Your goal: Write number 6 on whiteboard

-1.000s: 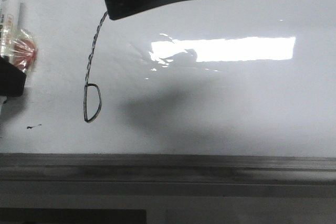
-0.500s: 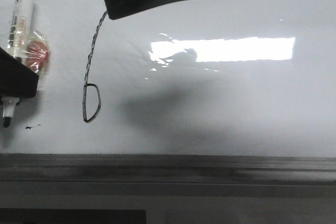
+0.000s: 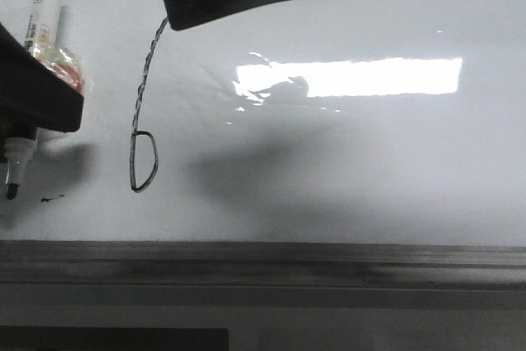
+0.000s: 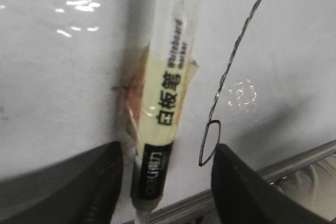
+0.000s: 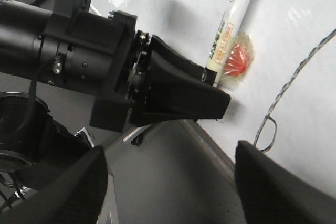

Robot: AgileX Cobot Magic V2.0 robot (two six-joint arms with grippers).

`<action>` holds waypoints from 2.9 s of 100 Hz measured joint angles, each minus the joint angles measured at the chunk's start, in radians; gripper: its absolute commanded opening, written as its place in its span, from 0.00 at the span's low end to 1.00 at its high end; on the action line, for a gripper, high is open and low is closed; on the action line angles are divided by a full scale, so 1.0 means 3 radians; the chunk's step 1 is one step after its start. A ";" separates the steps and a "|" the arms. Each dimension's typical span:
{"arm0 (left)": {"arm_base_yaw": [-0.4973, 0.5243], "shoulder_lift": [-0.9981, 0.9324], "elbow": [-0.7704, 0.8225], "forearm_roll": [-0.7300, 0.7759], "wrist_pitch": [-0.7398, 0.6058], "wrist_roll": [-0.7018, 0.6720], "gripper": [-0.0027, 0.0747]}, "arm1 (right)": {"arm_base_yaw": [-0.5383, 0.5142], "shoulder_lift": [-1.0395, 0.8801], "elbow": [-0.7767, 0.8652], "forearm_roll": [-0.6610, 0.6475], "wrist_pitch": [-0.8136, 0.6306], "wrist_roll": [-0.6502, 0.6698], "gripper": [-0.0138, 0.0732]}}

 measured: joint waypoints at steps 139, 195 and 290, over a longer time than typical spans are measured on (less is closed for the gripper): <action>0.0000 -0.3032 0.1214 0.0736 -0.0286 0.0823 0.01 | 0.0000 -0.2582 0.2667 -0.0709 -0.1971 -0.0003 0.10; 0.0029 -0.3032 0.1340 0.0907 -0.0261 0.0823 0.01 | 0.0000 -0.2582 0.2800 -0.0709 -0.1976 -0.0003 0.10; 0.1845 -0.3132 0.1603 0.1577 0.0191 0.0149 0.01 | 0.0000 -0.2588 0.2800 -0.0709 -0.1984 -0.0003 0.10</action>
